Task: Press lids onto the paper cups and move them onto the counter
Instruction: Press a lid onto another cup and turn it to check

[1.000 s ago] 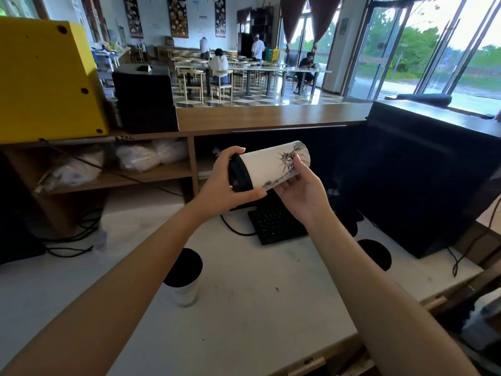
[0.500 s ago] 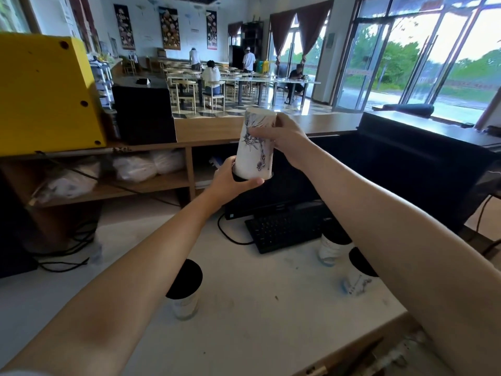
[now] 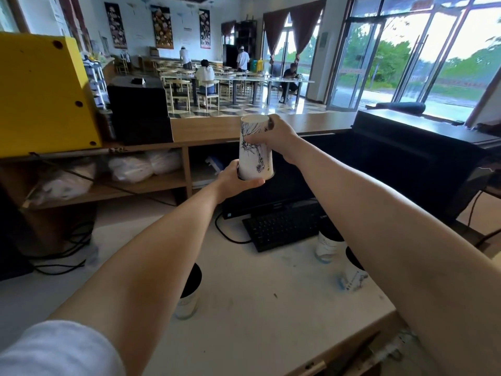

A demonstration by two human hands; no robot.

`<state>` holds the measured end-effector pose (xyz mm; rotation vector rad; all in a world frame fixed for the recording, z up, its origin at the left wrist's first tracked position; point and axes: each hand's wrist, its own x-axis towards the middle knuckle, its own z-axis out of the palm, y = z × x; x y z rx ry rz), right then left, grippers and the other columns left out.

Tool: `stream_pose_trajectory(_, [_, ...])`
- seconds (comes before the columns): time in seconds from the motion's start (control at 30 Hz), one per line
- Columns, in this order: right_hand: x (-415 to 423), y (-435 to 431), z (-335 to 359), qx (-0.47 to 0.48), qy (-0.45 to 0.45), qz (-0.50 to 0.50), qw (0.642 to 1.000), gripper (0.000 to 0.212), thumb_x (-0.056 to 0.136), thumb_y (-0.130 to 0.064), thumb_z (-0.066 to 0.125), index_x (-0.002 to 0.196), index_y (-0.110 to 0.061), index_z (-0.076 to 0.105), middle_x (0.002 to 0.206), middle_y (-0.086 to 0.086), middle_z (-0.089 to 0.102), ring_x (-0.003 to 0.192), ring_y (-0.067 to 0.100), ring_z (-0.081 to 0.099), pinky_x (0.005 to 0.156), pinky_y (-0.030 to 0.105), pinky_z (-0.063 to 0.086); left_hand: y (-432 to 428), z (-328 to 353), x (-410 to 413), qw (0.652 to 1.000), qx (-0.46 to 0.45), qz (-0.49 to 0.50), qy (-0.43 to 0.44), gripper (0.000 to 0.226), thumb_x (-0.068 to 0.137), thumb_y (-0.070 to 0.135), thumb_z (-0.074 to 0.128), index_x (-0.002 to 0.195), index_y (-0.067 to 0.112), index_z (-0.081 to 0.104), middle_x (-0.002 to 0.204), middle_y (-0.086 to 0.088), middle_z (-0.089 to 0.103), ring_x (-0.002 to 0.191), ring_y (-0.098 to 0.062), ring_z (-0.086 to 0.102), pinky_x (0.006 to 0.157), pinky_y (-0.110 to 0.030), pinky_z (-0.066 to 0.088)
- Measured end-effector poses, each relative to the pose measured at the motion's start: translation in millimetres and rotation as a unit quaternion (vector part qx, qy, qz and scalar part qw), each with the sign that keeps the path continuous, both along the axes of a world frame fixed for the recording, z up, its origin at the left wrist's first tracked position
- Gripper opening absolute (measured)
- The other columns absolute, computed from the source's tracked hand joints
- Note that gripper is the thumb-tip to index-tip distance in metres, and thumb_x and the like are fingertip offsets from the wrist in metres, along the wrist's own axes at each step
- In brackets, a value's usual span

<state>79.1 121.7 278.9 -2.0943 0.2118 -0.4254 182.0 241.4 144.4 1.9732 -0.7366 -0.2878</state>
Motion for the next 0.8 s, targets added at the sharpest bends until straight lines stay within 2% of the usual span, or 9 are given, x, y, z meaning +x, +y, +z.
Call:
stream_pose_trajectory(0.13, [0,-5,1,-0.003,0.003,0.0,1.0,0.075,0.067,-0.025,0.083,0.128,-0.006,0.044,0.121,0.01,0.056,0.109,0.024,0.057,0.09,0.036,0.052,6,24,-23,0.999,0.028,0.012,-0.015,0.096,0.043,0.077,0.075,0.125,0.033,0.048,0.119,0.01,0.061,0.115,-0.013,0.055,0.101,-0.041,0.046])
stream_pose_trajectory(0.27, [1,-7,4,-0.009,0.005,-0.001,1.0,0.075,0.067,-0.026,0.083,0.127,-0.006,0.044,0.121,0.01,0.056,0.108,0.024,0.057,0.09,0.036,0.053,9,39,-40,0.999,0.039,0.013,-0.016,0.093,0.055,0.062,0.074,0.133,0.024,0.04,0.126,0.005,0.054,0.121,-0.016,0.048,0.105,-0.04,0.041])
stream_pose_trajectory(0.37, [0,-7,3,-0.003,-0.005,-0.003,1.0,0.072,0.068,-0.024,0.083,0.126,-0.006,0.044,0.12,0.009,0.056,0.107,0.023,0.057,0.09,0.037,0.052,6,33,-45,0.999,-0.029,0.017,0.023,0.1,0.063,0.05,0.078,0.144,0.02,0.026,0.135,0.003,0.049,0.125,-0.016,0.046,0.108,-0.042,0.039])
stream_pose_trajectory(0.43, [-1,-6,1,0.026,-0.021,-0.005,0.999,0.07,0.068,-0.022,0.083,0.125,-0.007,0.045,0.121,0.009,0.056,0.108,0.024,0.057,0.092,0.039,0.052,0,23,-56,0.981,-0.134,0.034,0.138,0.101,0.077,0.037,0.074,0.15,0.018,0.007,0.143,-0.003,0.042,0.131,-0.02,0.041,0.109,-0.043,0.036])
stream_pose_trajectory(0.47, [-1,-6,0,0.049,-0.029,-0.007,0.998,0.07,0.067,-0.021,0.083,0.125,-0.007,0.045,0.121,0.009,0.057,0.108,0.023,0.058,0.093,0.04,0.052,-3,16,-64,0.954,-0.199,0.032,0.22,0.097,0.082,0.034,0.07,0.151,0.015,0.004,0.146,-0.01,0.039,0.132,-0.025,0.041,0.108,-0.044,0.038])
stream_pose_trajectory(0.53, [-2,-6,-4,0.106,-0.04,-0.009,0.994,0.072,0.065,-0.02,0.084,0.125,-0.007,0.046,0.12,0.009,0.059,0.108,0.023,0.059,0.093,0.042,0.052,-10,4,-79,0.863,-0.319,0.007,0.392,0.087,0.086,0.042,0.061,0.147,0.005,0.013,0.142,-0.025,0.041,0.127,-0.035,0.048,0.103,-0.045,0.044])
stream_pose_trajectory(0.6, [-6,-8,-9,0.163,-0.041,-0.005,0.986,0.075,0.065,-0.019,0.084,0.127,-0.007,0.044,0.119,0.01,0.06,0.107,0.024,0.061,0.093,0.043,0.053,-15,0,-92,0.773,-0.406,-0.04,0.486,0.088,0.083,0.054,0.056,0.142,-0.001,0.021,0.133,-0.028,0.048,0.121,-0.037,0.053,0.102,-0.047,0.045])
stream_pose_trajectory(0.7, [-16,-10,-18,0.237,-0.035,0.02,0.971,0.071,0.07,-0.014,0.081,0.129,-0.004,0.041,0.121,0.015,0.06,0.107,0.026,0.063,0.093,0.042,0.054,-25,6,-101,0.668,-0.539,-0.071,0.509,0.085,0.083,0.056,0.055,0.139,-0.002,0.029,0.13,-0.027,0.052,0.121,-0.037,0.054,0.102,-0.051,0.044])
stream_pose_trajectory(0.8, [-26,-16,-21,0.29,-0.048,0.033,0.955,0.067,0.075,-0.005,0.075,0.13,-0.003,0.038,0.118,0.017,0.059,0.104,0.028,0.064,0.09,0.038,0.055,-31,26,-101,0.635,-0.608,-0.034,0.476,0.069,0.085,0.052,0.056,0.132,0.003,0.042,0.128,-0.022,0.052,0.121,-0.033,0.054,0.098,-0.053,0.046])
